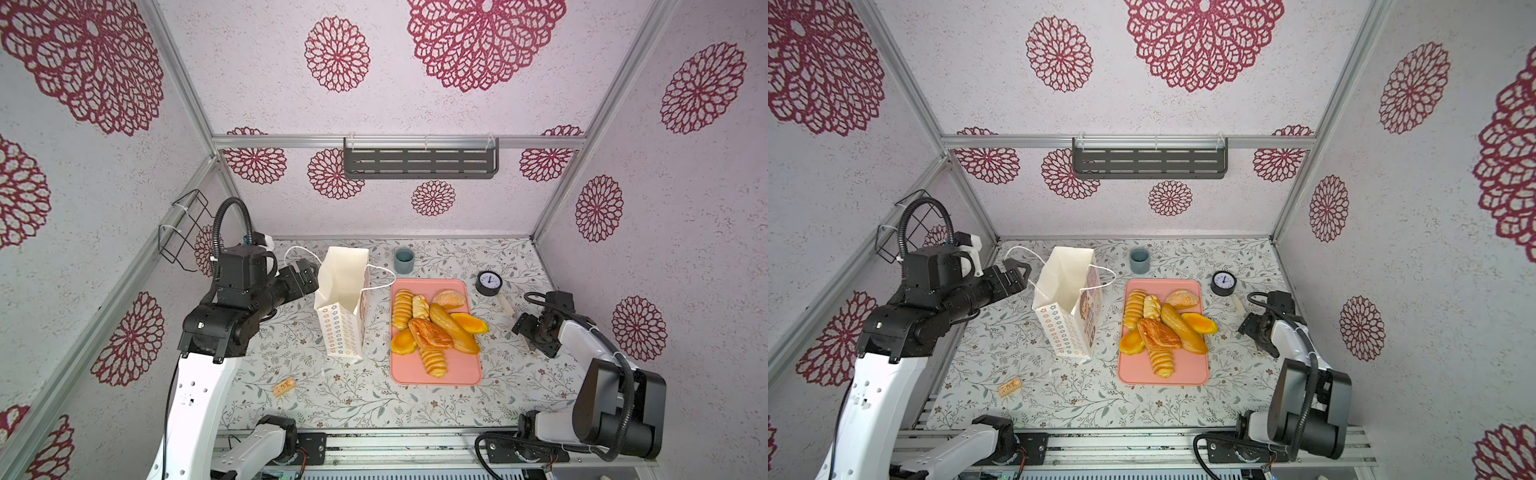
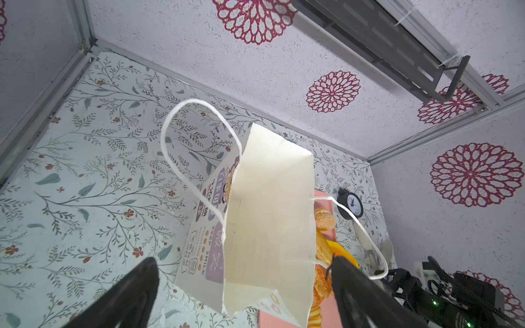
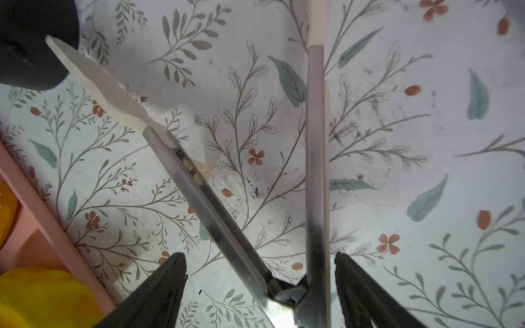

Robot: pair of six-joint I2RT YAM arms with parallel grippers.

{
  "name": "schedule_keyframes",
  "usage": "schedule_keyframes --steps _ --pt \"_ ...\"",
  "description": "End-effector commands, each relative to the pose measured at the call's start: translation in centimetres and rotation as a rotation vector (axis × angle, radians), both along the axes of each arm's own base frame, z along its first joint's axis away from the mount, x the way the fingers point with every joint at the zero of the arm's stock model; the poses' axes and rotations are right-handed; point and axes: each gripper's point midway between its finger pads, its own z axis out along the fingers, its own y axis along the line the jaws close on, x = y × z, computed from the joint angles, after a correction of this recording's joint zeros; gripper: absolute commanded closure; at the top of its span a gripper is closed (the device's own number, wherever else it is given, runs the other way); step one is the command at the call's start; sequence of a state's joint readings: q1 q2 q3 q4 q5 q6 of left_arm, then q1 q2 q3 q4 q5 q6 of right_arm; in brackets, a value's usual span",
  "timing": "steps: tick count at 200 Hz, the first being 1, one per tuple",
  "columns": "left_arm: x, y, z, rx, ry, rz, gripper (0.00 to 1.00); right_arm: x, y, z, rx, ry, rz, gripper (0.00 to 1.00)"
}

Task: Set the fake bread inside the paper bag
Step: 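Grasp the bag's top edge with the left gripper while the right grasps the tongs, then lift the tongs with the right gripper and swing them over the bread tray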

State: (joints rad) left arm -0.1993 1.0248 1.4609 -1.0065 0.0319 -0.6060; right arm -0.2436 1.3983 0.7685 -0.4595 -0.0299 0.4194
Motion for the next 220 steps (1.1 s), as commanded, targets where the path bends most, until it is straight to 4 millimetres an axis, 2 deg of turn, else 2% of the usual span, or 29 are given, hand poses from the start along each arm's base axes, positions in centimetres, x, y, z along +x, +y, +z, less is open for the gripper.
schedule_keyframes --steps 1,55,70,82,103,121,155,220 --pt "-0.1 -0.6 -0.3 -0.013 -0.008 0.008 0.03 1.5 0.6 0.3 0.041 -0.039 0.018 0.17" --pt "0.4 -2.6 0.6 -0.058 -0.071 -0.025 0.03 1.8 4.5 -0.4 0.071 -0.024 0.078 0.28" --pt "0.7 -2.8 0.5 -0.059 -0.076 -0.026 0.03 1.7 5.1 -0.4 0.052 -0.014 0.086 0.30" --pt "0.9 -3.0 0.4 -0.060 -0.075 -0.032 0.03 1.5 4.7 -0.5 0.024 0.002 0.076 0.29" --pt "1.1 -3.3 0.1 -0.059 -0.069 -0.042 0.03 1.3 3.8 -0.5 -0.025 0.030 0.057 0.21" --pt "1.1 -3.5 -0.3 -0.060 -0.063 -0.050 0.03 2.0 3.3 -0.1 -0.043 0.020 0.046 0.17" --pt "1.1 -3.9 -0.7 -0.077 -0.057 -0.062 0.03 4.1 2.7 0.5 -0.061 0.009 0.043 0.17" --pt "0.4 -3.3 -0.9 -0.069 -0.055 -0.044 0.03 6.5 1.0 -1.8 -0.102 0.080 0.023 0.16"
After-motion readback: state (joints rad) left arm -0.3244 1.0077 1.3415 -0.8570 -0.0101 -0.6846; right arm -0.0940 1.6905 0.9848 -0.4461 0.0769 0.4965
